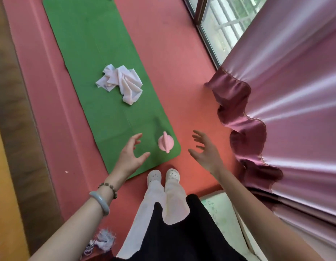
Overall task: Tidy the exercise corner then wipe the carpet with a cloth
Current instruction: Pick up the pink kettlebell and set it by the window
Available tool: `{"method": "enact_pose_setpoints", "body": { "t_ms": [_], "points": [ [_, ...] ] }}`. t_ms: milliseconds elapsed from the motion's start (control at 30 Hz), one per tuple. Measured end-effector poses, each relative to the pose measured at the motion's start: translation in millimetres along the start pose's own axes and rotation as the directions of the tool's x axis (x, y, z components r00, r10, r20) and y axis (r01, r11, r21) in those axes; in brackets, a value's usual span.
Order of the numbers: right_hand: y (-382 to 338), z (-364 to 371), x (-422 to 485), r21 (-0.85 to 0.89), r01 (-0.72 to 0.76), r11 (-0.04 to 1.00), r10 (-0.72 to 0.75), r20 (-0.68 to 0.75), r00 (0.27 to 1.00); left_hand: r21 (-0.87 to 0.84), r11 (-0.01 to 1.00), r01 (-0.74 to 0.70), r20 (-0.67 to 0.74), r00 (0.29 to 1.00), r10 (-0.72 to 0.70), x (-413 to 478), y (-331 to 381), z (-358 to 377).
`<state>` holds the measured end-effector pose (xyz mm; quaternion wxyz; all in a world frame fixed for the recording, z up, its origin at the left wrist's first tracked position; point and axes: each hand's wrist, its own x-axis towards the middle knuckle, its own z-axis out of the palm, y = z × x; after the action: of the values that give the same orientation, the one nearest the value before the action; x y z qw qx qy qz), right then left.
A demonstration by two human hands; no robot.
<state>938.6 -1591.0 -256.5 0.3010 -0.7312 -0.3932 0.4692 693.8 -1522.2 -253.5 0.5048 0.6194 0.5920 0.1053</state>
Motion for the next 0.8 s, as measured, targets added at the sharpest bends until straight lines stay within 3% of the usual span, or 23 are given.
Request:
{"method": "enact_pose_setpoints", "body": {
  "t_ms": [167,333,533,633,700,733,800],
  "points": [
    [81,43,80,-0.126,-0.059,0.990,0.070,0.090,0.993,0.047,0.998,0.033,0.017,0.999,-0.034,79,-73,43],
    [177,91,149,-0.158,-0.170,0.973,0.186,0.091,0.978,0.107,0.985,0.138,0.097,0.984,-0.149,151,-176,100],
    [280,153,208,-0.173,-0.196,0.965,0.223,0.153,0.963,-0.166,0.931,0.325,0.088,0.945,-0.315,241,-269,164],
    [320,179,232,-0.178,-0.199,0.964,0.233,0.197,0.952,-0.171,0.919,0.356,0.142,0.932,-0.334,273,-295,192],
    [343,194,245,-0.188,-0.202,0.961,0.242,0.218,0.946,-0.009,0.972,0.234,0.164,0.959,-0.229,287,-310,207],
    [353,201,252,-0.190,-0.205,0.960,0.246,0.223,0.943,0.179,0.980,0.089,0.197,0.973,-0.124,294,-317,212],
    [371,212,262,-0.179,-0.240,0.954,0.277,0.228,0.933,0.550,0.794,-0.258,0.354,0.934,0.059,309,-327,221]
  ]
}}
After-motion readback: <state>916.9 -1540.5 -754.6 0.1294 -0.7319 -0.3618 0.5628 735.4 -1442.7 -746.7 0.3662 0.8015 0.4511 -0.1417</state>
